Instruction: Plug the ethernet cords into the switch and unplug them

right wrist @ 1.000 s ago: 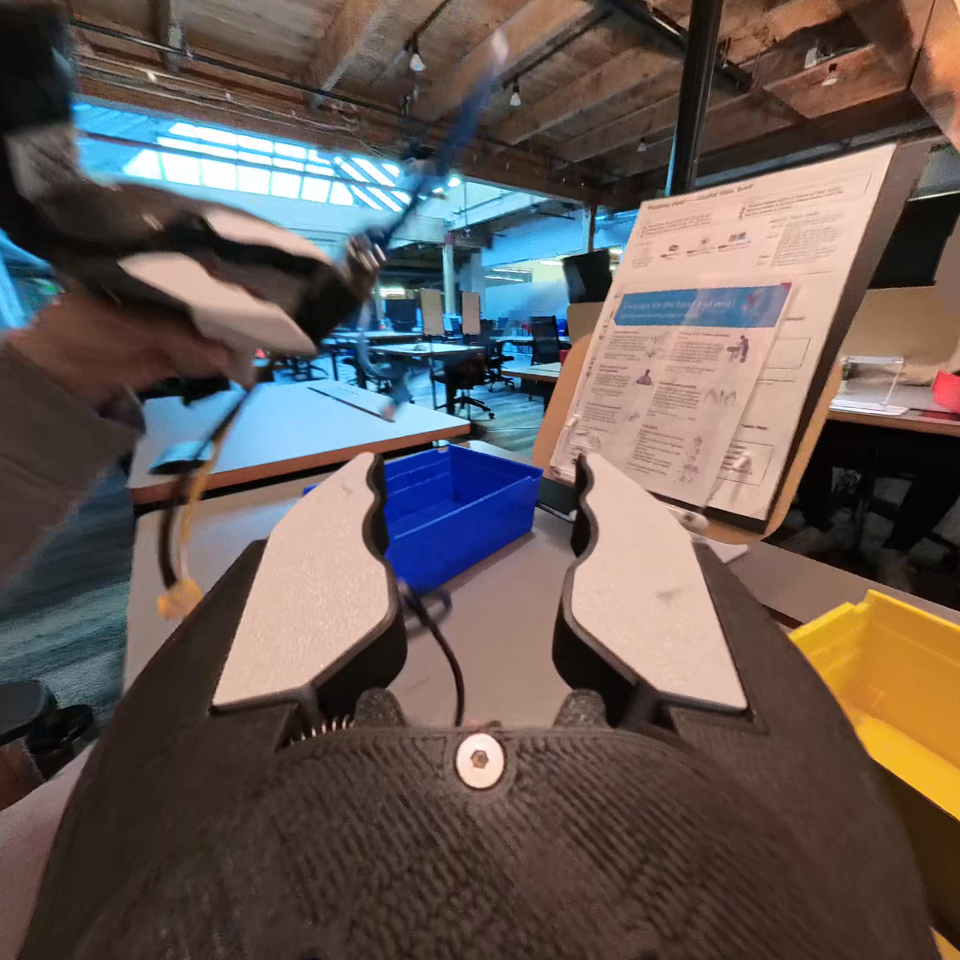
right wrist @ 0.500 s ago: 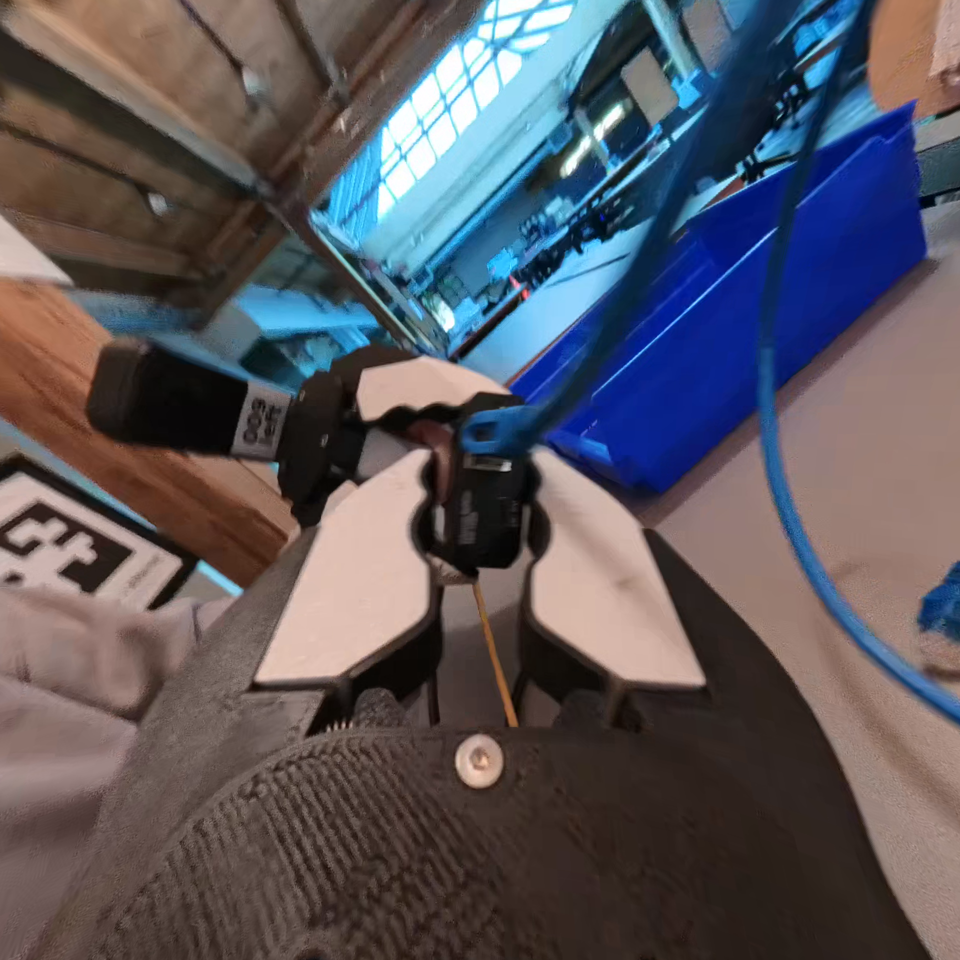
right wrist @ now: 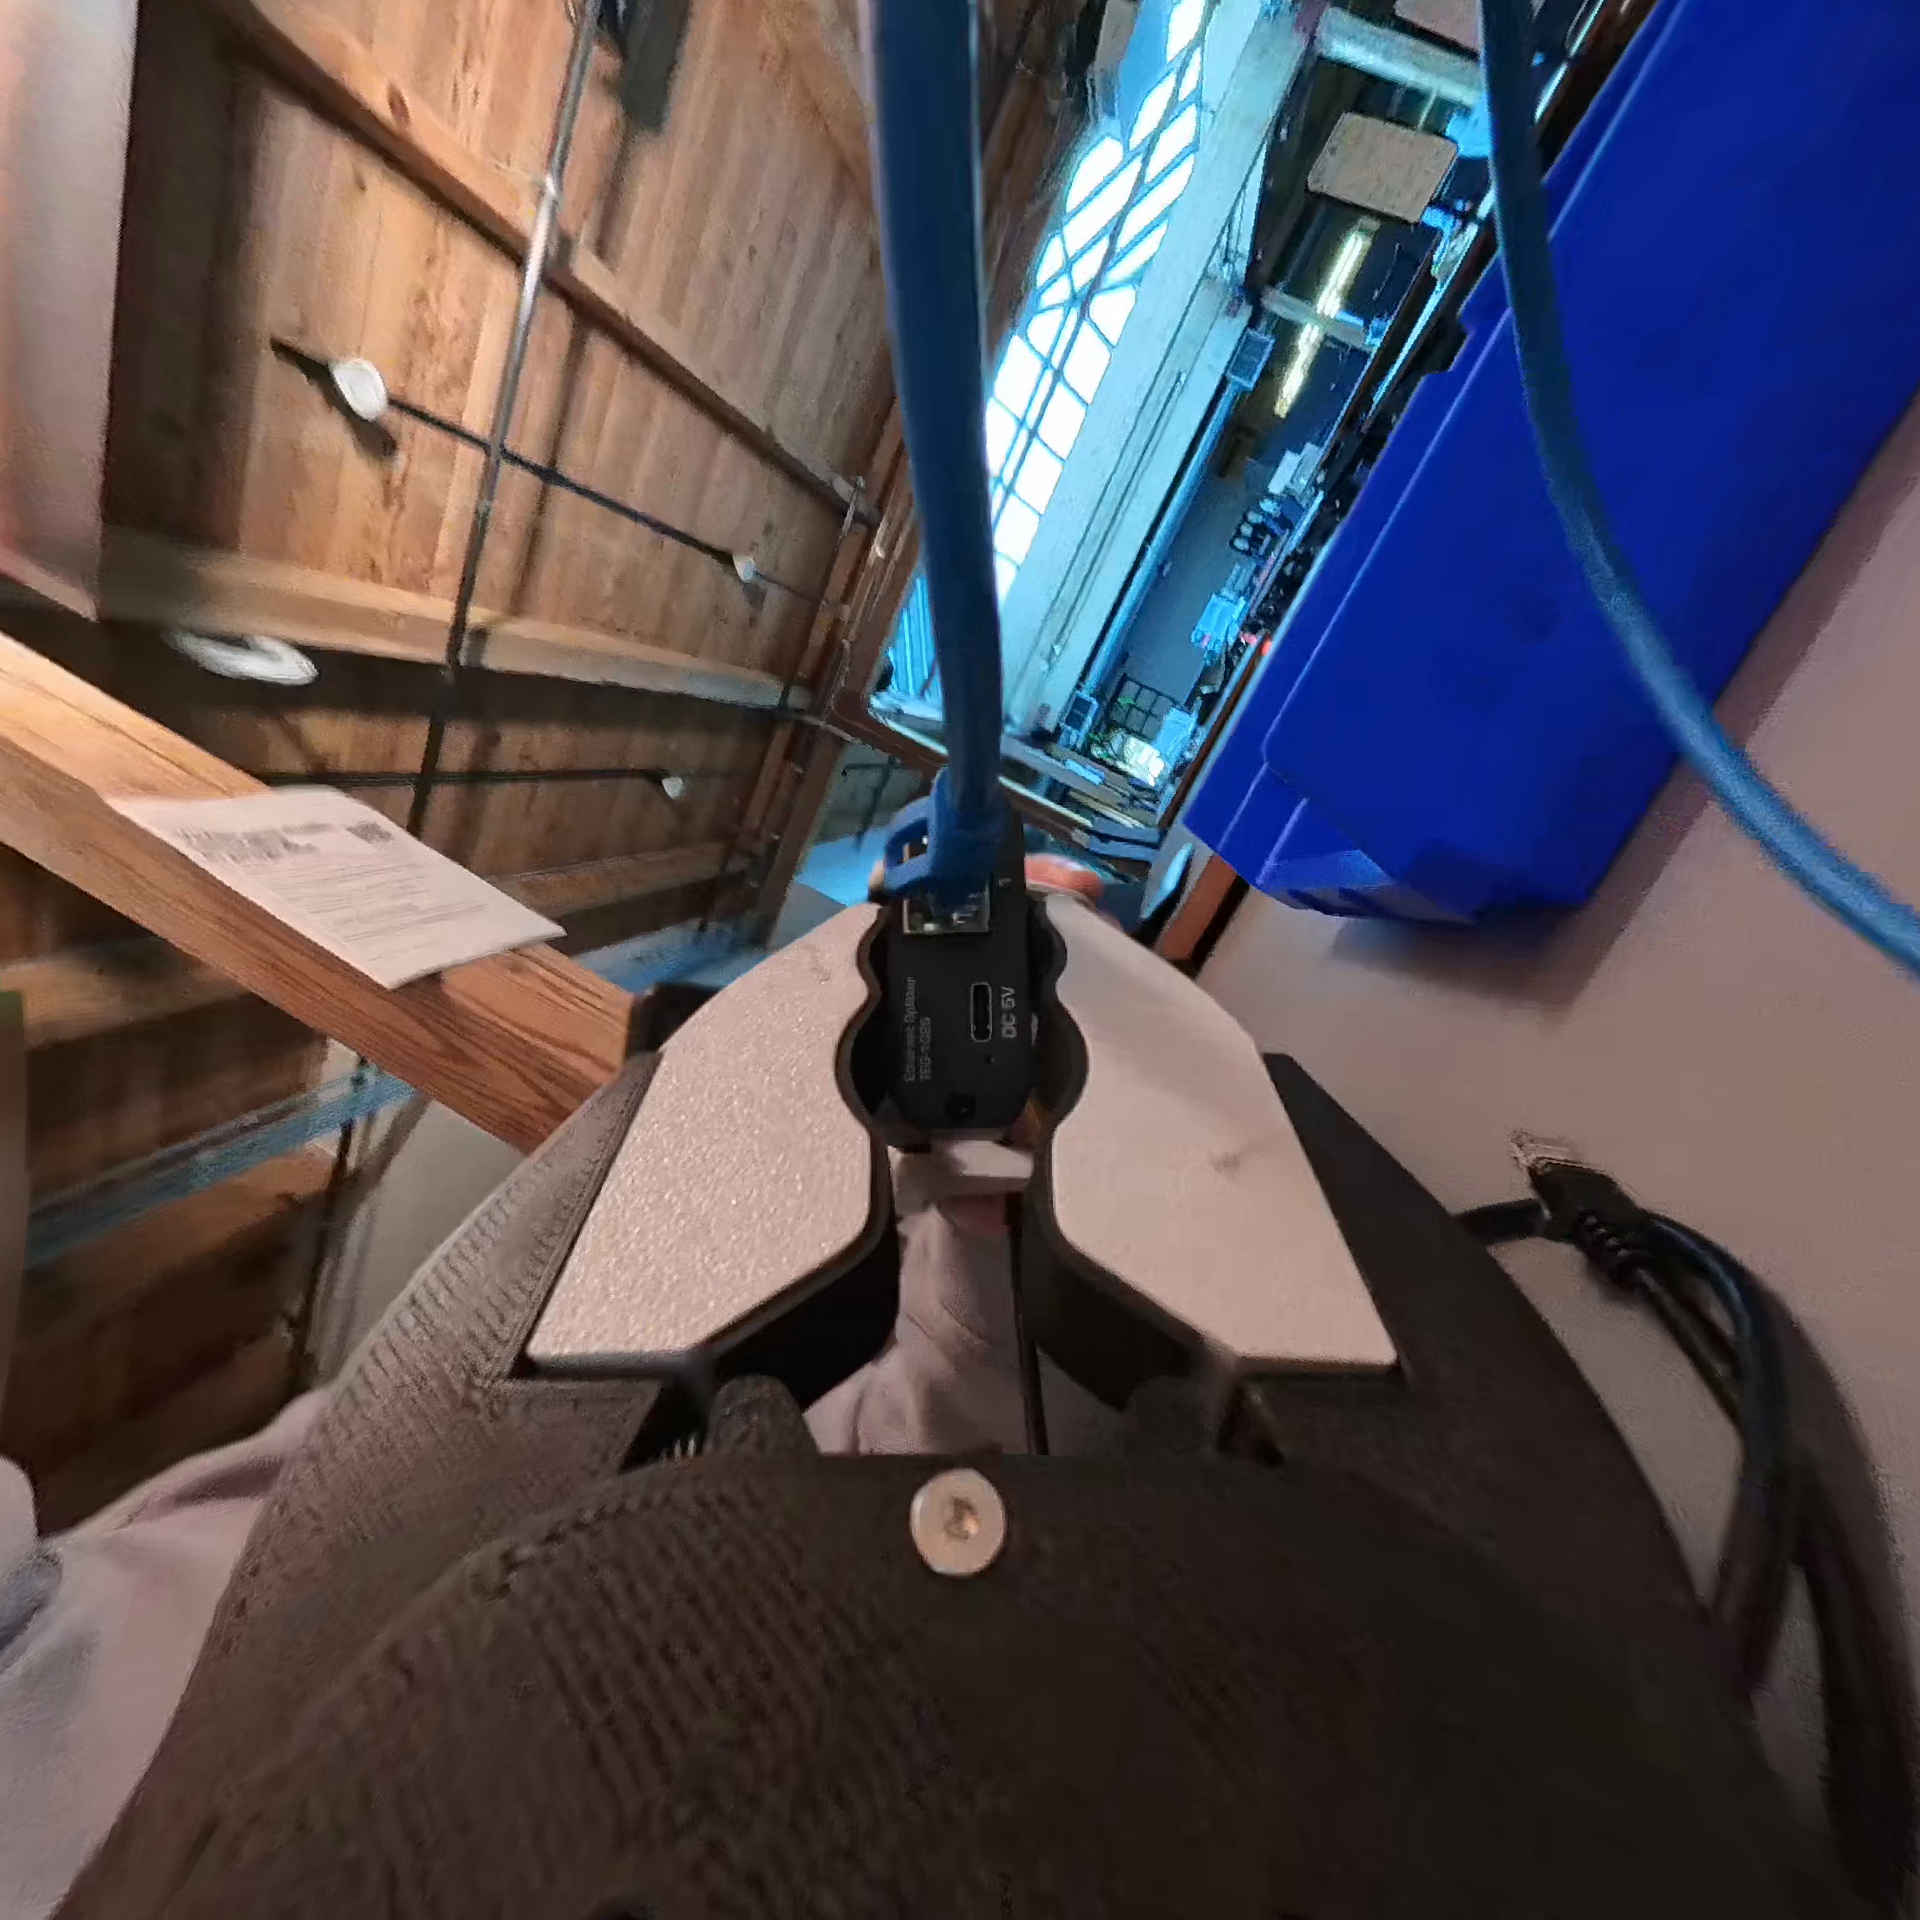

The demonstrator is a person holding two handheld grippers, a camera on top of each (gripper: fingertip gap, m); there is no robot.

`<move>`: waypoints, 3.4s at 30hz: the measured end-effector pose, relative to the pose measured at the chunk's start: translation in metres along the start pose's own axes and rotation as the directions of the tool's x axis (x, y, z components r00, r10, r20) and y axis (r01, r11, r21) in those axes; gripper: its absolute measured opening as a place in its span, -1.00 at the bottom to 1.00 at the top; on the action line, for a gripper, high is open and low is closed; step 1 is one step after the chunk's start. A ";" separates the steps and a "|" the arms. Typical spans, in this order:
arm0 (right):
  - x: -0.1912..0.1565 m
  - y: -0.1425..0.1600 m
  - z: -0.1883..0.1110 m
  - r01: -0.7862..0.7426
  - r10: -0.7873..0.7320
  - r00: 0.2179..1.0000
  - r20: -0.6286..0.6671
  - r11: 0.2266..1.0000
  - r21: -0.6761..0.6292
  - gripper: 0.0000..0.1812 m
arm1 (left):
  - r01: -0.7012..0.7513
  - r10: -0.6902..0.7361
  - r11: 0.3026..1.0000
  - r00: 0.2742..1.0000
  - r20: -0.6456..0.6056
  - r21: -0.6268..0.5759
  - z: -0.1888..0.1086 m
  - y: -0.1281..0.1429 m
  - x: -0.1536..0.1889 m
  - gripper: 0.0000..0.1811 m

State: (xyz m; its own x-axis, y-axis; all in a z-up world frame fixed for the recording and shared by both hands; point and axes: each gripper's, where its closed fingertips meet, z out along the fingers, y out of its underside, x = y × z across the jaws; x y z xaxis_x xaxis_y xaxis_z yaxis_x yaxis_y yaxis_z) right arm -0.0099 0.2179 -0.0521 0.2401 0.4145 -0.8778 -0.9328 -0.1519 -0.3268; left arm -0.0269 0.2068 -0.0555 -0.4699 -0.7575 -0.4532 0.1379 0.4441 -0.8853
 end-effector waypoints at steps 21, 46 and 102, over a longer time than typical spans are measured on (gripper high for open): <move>0.005 0.000 0.007 0.015 -0.007 0.997 -0.083 0.994 0.105 -0.74 | -0.010 0.026 0.985 0.995 0.092 -0.172 -0.008 0.019 -0.007 -0.24; 0.005 0.007 0.011 0.083 -0.065 0.987 -0.144 0.989 0.125 -0.73 | 0.188 -0.176 0.976 0.978 0.110 -0.111 0.004 0.035 0.002 -0.32; 0.014 -0.010 -0.009 0.326 -0.272 0.929 -0.250 0.922 0.208 -0.85 | 0.300 -0.284 0.927 0.954 0.101 -0.228 0.009 0.048 0.010 -0.32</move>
State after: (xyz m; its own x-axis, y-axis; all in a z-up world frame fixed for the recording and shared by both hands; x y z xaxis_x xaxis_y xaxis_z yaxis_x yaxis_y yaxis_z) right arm 0.0056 0.2171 -0.0645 0.5436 0.2019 -0.8147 -0.8382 0.1817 -0.5143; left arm -0.0173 0.2162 -0.1036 -0.3995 -0.8965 -0.1917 -0.2114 0.2935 -0.9323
